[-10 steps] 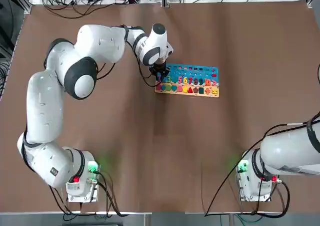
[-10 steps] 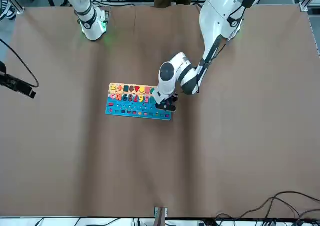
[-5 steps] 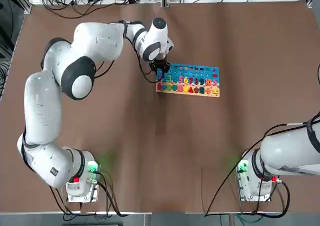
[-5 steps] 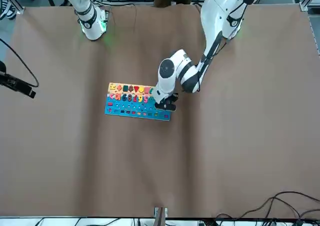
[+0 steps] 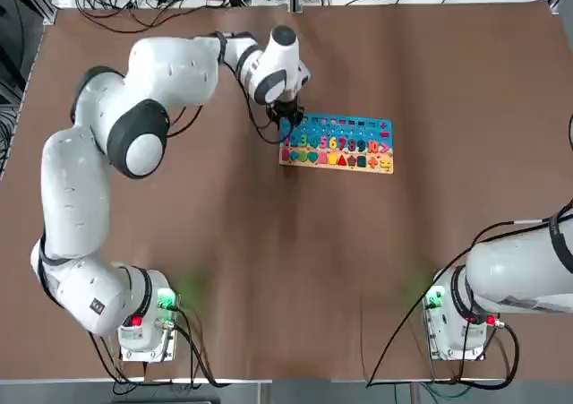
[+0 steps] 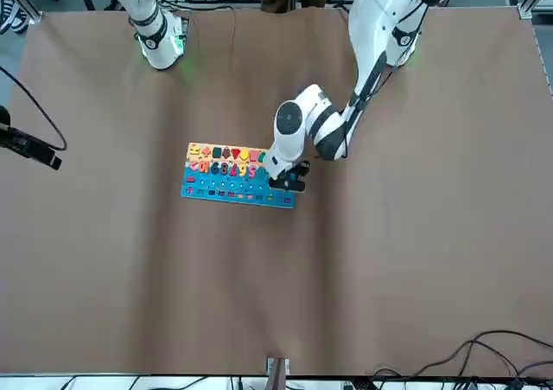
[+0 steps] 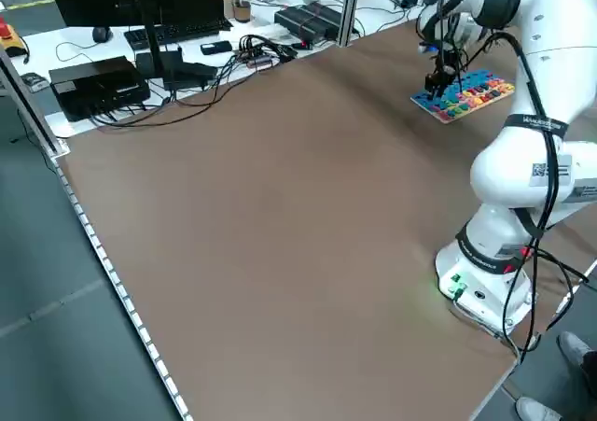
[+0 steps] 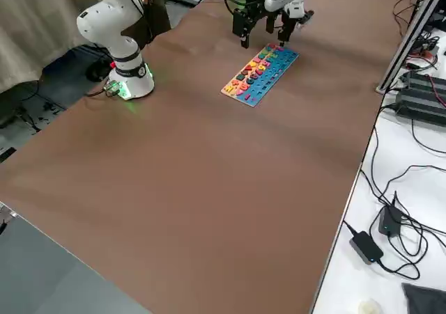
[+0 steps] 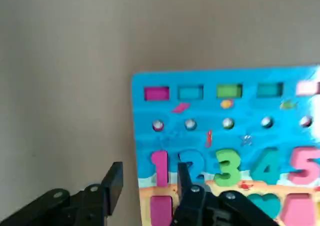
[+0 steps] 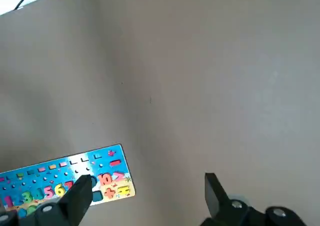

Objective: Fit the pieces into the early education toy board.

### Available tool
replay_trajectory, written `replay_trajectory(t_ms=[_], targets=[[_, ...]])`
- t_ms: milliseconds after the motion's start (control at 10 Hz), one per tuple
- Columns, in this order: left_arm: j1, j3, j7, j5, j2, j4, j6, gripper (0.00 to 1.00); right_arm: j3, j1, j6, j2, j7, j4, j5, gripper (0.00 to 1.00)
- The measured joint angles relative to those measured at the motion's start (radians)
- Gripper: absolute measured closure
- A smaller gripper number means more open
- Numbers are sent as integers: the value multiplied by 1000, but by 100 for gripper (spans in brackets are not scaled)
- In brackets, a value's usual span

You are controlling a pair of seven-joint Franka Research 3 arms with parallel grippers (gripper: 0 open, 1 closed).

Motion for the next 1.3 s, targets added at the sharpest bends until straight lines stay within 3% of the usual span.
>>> replay_trajectory(t_ms=[100, 400, 900, 1000, 1300], targets=[[32, 5, 1, 0, -50, 9, -22, 41, 1, 0, 0, 0, 0, 0, 0, 1], [227, 4, 168, 0, -244, 17, -134, 1, 3, 1, 0, 0, 0, 0, 0, 1], [525, 5, 404, -146, -513, 19, -364, 0, 4, 2, 2, 0, 0, 1, 0, 1], [541, 20, 460, -166, -562, 17, -428, 0, 6, 3, 5, 0, -1, 2, 0, 1], [511, 149, 619, -203, -689, 3, -583, 0, 6, 1, 6, 0, -1, 3, 0, 1]])
